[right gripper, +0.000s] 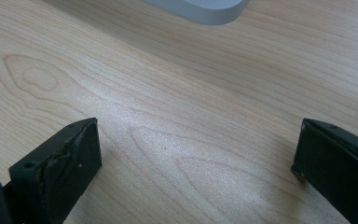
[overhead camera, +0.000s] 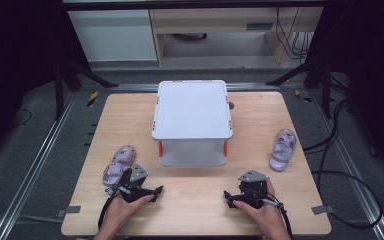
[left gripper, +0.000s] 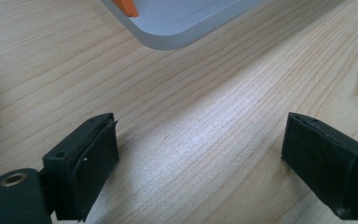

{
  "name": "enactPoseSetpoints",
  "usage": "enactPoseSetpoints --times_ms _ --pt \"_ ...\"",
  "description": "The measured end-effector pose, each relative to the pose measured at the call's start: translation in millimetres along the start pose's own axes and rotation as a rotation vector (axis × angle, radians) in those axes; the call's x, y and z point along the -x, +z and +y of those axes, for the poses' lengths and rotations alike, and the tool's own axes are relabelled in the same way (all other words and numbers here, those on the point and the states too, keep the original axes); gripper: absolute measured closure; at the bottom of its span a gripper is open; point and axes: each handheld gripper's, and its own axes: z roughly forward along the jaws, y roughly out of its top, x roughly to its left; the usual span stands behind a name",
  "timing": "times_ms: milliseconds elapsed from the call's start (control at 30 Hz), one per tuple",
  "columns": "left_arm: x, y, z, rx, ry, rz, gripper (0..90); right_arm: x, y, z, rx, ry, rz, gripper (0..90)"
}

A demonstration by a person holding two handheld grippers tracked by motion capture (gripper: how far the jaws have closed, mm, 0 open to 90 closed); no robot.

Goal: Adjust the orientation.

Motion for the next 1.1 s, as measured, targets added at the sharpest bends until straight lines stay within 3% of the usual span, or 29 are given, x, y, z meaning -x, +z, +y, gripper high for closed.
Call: enactPoseSetpoints --times_ms 67,167,233,500,600,700,833,867,933,1100 --pt "2.2 -0.9 1.4 -0.008 0.007 -0.017 8.3 0.0 0.1 0.0 0.000 0.000 0.000 0.8" --pt "6.8 -7.5 6.0 0.018 0.024 -0.042 6.2 0.0 0.1 0.0 0.000 0.000 0.000 0.9" --pt "7.6 -13.8 10.6 0.042 0.014 -0.049 6.2 0.0 0.1 0.0 0.000 -0.001 0.001 1.0" --pt "2.6 -48.4 28.4 0.074 0.027 -0.018 11.6 0.2 -0.2 -0.1 0.007 -0.016 0.002 2.5" --pt "-8.2 -65.4 33.7 0.083 -0.002 0.003 16.5 -0.3 -0.6 -0.3 0.008 -0.014 0.003 3.3" --pt "-20.8 -83.5 39.0 0.082 0.011 0.048 21.3 -0.2 -0.8 -0.4 0.011 -0.017 0.006 4.1" --pt "-43.8 -102.3 39.6 0.084 -0.017 0.100 30.5 -0.2 -1.3 -0.6 0.014 -0.021 0.009 5.8" --pt "-43.8 -102.3 39.6 0.084 -0.017 0.100 32.1 -0.2 -1.3 -0.6 0.014 -0.021 0.009 5.8" --pt "-60.5 -113.4 35.1 0.081 -0.045 0.132 38.5 -0.3 -1.6 -0.5 0.017 -0.023 0.013 6.8" --pt "-84.8 -120.5 21.2 0.057 -0.107 0.172 51.1 -0.3 -1.7 -0.5 0.018 -0.024 0.016 7.7"
